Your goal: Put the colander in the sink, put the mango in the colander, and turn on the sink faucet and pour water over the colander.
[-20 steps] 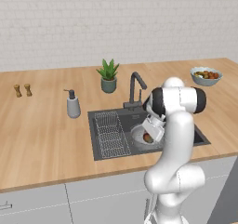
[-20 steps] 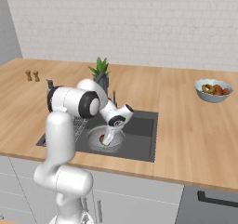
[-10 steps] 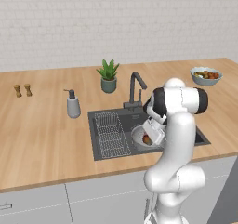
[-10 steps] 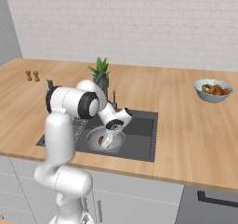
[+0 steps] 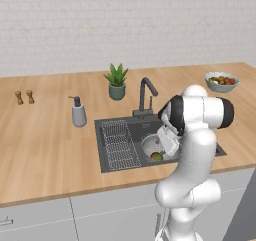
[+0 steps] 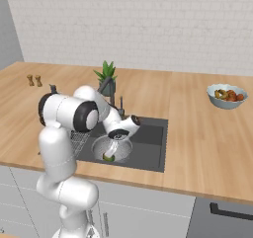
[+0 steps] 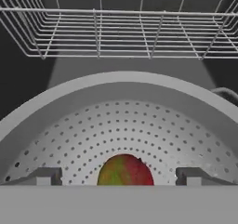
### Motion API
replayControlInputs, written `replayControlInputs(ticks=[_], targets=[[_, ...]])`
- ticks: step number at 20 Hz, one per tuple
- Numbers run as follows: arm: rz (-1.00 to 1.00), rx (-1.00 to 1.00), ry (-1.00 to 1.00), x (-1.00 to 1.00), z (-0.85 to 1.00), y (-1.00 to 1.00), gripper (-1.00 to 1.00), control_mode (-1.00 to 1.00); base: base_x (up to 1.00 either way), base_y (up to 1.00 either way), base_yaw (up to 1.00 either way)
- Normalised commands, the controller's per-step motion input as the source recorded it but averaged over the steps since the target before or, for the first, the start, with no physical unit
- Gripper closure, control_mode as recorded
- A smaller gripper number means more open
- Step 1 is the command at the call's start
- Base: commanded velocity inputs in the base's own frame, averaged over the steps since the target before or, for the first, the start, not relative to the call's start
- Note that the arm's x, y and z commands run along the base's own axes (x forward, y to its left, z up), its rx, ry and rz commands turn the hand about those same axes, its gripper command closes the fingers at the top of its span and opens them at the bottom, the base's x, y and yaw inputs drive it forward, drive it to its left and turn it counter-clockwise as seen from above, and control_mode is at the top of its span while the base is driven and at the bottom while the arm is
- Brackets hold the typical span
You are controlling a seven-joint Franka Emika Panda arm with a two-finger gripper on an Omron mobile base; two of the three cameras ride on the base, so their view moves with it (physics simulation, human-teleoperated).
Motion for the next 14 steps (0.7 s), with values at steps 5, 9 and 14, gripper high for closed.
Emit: replayControlInputs(ticks=[5, 9, 14], targets=[[-0.15, 0.00, -0.01, 0.00, 0.73, 0.00, -1.00, -1.00, 0.00, 0.00, 0.00], [-0.14, 0.00, 0.00, 0.00, 0.99, -0.28, -1.00, -1.00, 0.00, 0.00, 0.00], [-0.13, 0.07, 0.00, 0.00, 0.87, -0.32, -1.00, -1.00, 0.00, 0.00, 0.00]])
